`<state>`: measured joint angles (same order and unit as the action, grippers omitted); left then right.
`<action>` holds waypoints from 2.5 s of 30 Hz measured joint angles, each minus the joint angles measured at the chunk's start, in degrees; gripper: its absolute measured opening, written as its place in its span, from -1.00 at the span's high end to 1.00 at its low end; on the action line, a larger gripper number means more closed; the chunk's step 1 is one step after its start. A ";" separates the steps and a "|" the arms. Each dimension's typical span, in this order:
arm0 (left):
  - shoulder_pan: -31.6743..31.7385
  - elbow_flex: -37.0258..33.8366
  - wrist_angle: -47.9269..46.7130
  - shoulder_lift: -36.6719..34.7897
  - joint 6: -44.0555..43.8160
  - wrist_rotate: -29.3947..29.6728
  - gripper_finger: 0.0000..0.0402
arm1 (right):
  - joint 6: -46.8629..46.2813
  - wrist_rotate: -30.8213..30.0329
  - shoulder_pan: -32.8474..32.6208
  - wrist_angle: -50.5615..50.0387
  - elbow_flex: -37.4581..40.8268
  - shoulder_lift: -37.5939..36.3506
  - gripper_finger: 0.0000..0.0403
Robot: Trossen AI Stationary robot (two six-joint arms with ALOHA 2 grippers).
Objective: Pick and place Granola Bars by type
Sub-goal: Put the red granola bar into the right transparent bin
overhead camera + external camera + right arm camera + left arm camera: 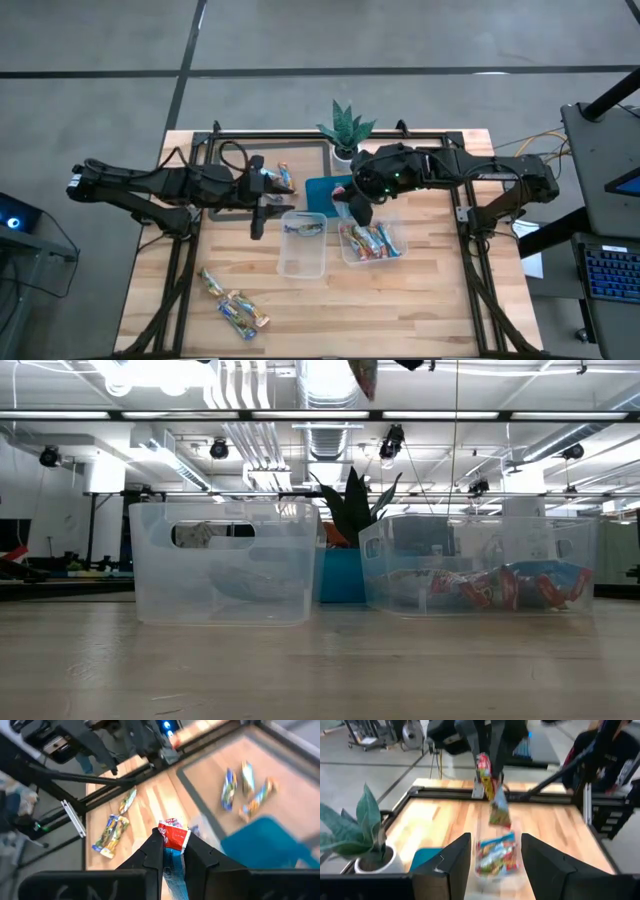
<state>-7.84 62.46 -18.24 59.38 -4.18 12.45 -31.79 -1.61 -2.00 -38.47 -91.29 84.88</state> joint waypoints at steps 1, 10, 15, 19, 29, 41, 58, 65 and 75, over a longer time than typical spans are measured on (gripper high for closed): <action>-0.02 -0.07 -0.90 -0.13 0.52 -0.09 0.21 | -2.21 0.00 0.09 -0.76 0.00 0.00 0.82; -0.02 -0.16 -3.28 -1.58 6.14 -1.04 0.21 | -17.34 0.04 0.91 -6.37 1.75 0.42 0.82; -0.02 -0.16 -3.45 -2.48 7.77 -1.09 0.21 | -25.06 0.04 1.27 -6.34 5.24 0.44 0.82; -0.02 -0.16 -4.35 -2.69 8.54 -1.10 0.21 | -29.73 -0.15 1.88 -5.76 9.93 0.46 0.82; -0.02 -0.90 -5.08 -2.52 9.31 -1.09 0.21 | -40.45 -4.17 2.05 3.43 22.82 0.50 0.82; -0.02 -0.90 -4.91 -2.55 9.39 -1.09 0.21 | -47.70 -7.69 1.08 13.06 31.50 1.18 0.84; 0.00 -0.90 -5.09 -3.18 9.50 -1.07 0.21 | -47.63 -3.72 -2.10 11.67 24.86 13.14 0.88; -0.02 -0.90 -5.07 -3.29 9.31 -1.05 0.21 | -49.07 -3.19 -3.30 11.67 26.31 13.43 0.89; -0.02 -0.90 -4.94 -3.27 8.02 -1.49 0.21 | -49.79 -1.35 -3.39 11.46 28.48 12.63 0.55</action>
<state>-7.85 61.56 -23.18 56.12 3.84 10.96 -81.58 -2.95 -5.39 -27.01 -62.80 97.51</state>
